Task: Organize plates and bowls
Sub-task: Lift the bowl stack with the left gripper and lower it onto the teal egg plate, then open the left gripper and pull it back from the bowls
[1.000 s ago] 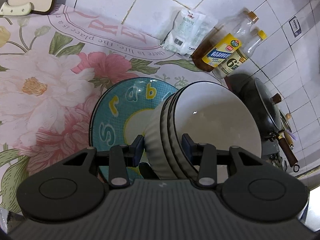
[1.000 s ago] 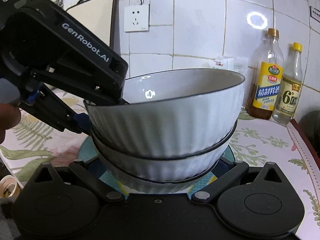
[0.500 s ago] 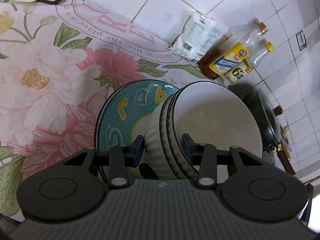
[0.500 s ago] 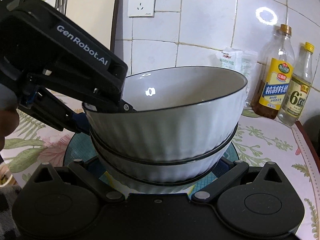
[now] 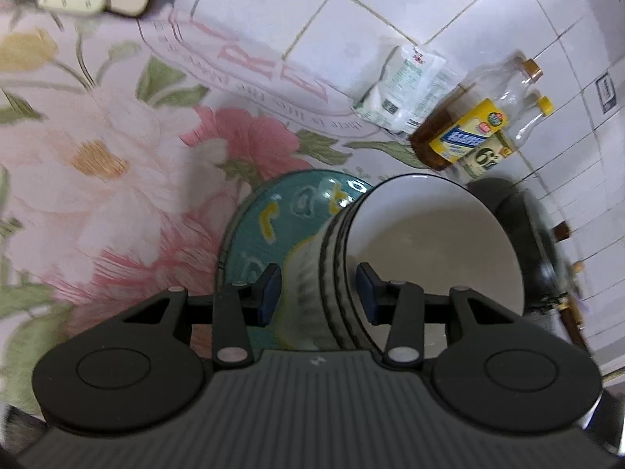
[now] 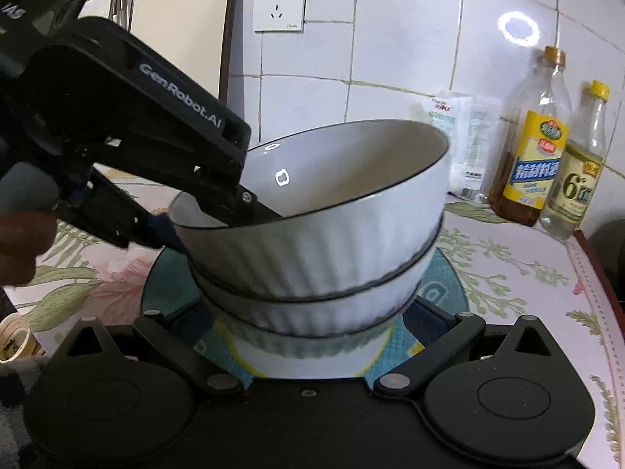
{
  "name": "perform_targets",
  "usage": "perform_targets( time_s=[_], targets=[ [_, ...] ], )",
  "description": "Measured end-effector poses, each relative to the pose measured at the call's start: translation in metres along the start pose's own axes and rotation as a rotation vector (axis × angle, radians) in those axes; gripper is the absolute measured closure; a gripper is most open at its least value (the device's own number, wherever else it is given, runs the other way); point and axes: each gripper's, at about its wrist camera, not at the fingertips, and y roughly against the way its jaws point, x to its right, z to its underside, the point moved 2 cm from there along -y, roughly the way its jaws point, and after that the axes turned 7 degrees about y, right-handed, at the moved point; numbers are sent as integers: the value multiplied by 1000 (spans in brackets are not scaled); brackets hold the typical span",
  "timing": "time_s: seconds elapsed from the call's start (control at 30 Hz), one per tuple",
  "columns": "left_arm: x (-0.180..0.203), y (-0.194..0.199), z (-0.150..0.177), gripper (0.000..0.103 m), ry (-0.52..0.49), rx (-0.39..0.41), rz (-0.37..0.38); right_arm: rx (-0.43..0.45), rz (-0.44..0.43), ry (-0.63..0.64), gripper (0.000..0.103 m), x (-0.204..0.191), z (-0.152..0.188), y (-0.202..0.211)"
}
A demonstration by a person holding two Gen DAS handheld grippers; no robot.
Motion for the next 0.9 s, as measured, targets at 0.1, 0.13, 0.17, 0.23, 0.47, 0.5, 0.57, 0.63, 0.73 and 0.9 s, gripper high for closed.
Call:
perform_targets(
  time_s=[0.1, 0.13, 0.17, 0.23, 0.47, 0.5, 0.57, 0.63, 0.73, 0.9],
  targets=[
    [4, 6, 0, 61, -15, 9, -42, 44, 15, 1, 0, -1, 0, 21],
    [6, 8, 0, 61, -18, 13, -59, 61, 19, 0, 0, -1, -2, 29],
    [8, 10, 1, 62, -27, 17, -74, 76, 22, -4, 0, 1, -4, 36],
    [15, 16, 5, 62, -57, 39, -92, 94, 23, -21, 0, 4, -8, 49],
    [36, 43, 14, 61, -120, 90, -111, 116, -6, -134, 0, 23, -17, 77],
    [37, 48, 15, 61, -125, 98, -108, 117, -4, -144, 0, 25, -18, 80],
    [40, 57, 15, 59, -130, 105, -103, 134, 13, -142, 0, 25, -19, 87],
    [42, 65, 15, 59, -125, 102, -107, 134, 26, -131, 0, 25, -22, 94],
    [46, 84, 17, 55, -122, 101, -86, 146, 39, -135, 0, 24, -28, 109],
    [57, 121, 28, 52, -168, 106, -26, 159, 26, -163, 0, 26, -37, 138]
  ],
)
